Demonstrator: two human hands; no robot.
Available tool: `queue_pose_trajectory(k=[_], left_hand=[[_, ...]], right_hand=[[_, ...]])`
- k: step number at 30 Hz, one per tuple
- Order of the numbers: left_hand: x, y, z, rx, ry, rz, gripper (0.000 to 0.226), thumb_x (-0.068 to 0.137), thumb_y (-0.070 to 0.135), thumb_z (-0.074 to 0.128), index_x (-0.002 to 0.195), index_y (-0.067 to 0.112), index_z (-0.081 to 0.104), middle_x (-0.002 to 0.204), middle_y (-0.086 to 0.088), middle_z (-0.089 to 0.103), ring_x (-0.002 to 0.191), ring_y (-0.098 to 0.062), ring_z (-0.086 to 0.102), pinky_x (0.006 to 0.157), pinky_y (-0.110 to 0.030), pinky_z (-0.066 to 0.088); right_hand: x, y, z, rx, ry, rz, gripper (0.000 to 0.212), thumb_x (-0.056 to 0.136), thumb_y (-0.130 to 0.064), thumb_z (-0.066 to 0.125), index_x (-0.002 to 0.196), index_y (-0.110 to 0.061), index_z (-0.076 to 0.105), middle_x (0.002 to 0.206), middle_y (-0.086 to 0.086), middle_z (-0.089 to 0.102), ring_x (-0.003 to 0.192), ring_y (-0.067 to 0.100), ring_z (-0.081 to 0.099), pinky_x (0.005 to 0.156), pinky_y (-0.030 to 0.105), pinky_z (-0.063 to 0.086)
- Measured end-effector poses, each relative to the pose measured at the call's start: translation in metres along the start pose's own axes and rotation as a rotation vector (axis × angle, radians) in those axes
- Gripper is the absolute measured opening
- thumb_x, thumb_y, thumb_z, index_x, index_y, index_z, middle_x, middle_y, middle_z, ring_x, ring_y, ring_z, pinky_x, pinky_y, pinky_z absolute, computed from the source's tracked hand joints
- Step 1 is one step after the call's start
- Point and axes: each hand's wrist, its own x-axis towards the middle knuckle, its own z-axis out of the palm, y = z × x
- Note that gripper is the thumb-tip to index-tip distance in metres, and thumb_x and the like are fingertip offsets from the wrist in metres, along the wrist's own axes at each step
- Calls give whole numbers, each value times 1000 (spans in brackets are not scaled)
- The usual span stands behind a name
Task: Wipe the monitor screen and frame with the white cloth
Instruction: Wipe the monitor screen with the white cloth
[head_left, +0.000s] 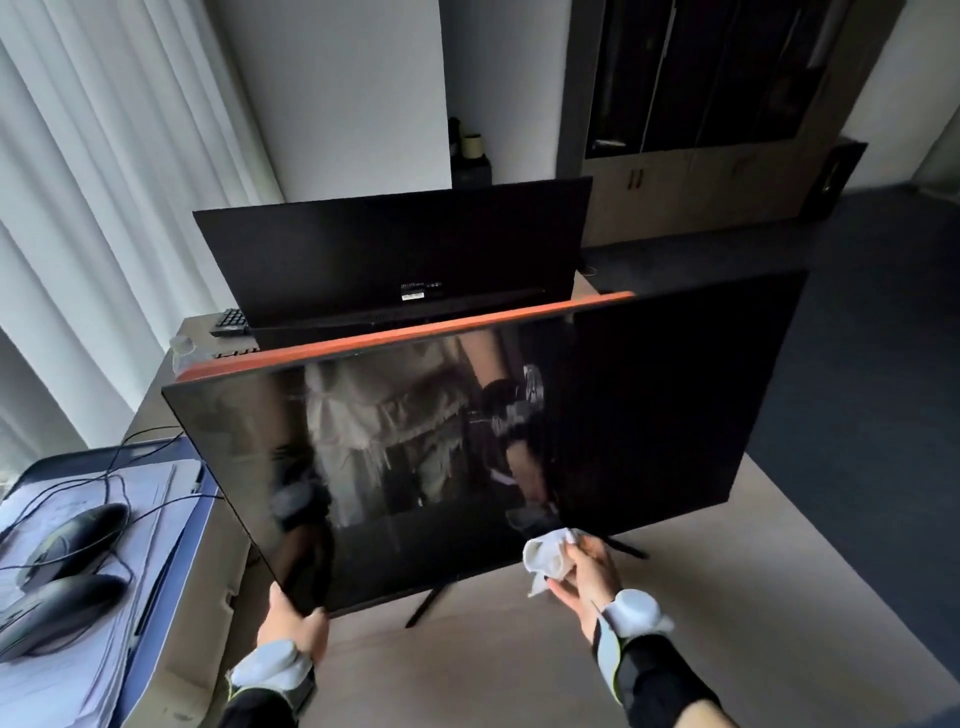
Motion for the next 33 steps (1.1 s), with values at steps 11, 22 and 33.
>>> queue_pose_trajectory(k=[11,22,33], left_hand=[[5,1,-1,35,-95,-63,70,69,23,59,131,-1,39,118,-20,56,112,-34,54,97,-43,42],[-3,-6,13,17,115,-91,27,79,-2,55,103,8,46,86,-12,62,84,-35,61,69,-32,37],[-9,3,2,30,72,-18,52,80,-4,56,130,9,50,87,-11,60,78,-24,51,71,-28,34]], right_hand=[[52,-28,-58,-177,60,-5,28,97,-11,48,123,0,49,111,19,52,100,33,52,71,41,50],[84,55,10,-763,-44,-167,17,82,-1,63,97,7,65,106,29,65,103,39,59,91,38,42],[-4,132,100,-399,-1220,204,122,67,-80,50,104,36,48,101,55,51,106,57,54,80,10,45]])
